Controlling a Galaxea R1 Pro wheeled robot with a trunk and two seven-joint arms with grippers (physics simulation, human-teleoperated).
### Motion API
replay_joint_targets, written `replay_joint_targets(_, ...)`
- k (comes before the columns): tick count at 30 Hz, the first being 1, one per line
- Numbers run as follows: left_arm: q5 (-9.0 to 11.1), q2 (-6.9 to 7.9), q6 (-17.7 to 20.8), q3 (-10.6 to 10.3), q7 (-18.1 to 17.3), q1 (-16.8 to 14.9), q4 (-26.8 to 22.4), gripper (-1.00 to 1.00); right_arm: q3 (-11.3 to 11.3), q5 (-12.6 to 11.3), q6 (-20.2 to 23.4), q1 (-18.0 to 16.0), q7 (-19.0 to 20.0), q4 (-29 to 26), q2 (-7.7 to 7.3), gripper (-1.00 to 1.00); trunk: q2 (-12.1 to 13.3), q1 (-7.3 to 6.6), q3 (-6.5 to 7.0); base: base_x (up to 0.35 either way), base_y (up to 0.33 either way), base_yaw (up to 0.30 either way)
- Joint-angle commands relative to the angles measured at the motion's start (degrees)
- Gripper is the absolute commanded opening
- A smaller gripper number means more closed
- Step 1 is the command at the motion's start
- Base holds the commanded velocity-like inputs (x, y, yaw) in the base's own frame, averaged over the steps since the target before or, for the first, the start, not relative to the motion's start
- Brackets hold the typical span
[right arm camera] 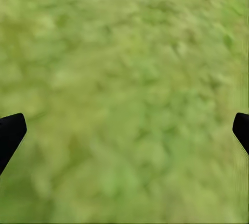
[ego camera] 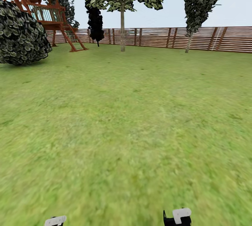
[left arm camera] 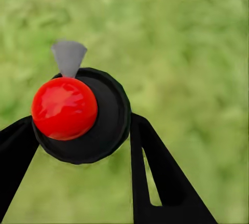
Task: In the garden, pick up the pesticide atomizer on the floor and spray pesticide onto both trees until each tree trunk is fully covered.
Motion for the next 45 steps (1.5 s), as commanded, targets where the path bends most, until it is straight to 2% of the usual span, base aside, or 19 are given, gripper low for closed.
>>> replay_joint_targets(1, 0.59, 0.02, -0.17, -0.41, -0.20, -0.03, 0.03, -1.00, 0.39, 0.27, 0.03, -0.04, -0.60, 0.05, 0.05, 1.00, -0.02, 0.03, -0.05, 0.337, 0.000, 0.000)
replay_joint_targets(45, 0.93, 0.11, -0.14, -0.34, -0.20, -0.03, 0.03, -1.00, 0.30, 0.22, 0.03, -0.04, -0.60, 0.13, 0.00, 1.00, -0.02, 0.03, -0.05, 0.337, 0.000, 0.000)
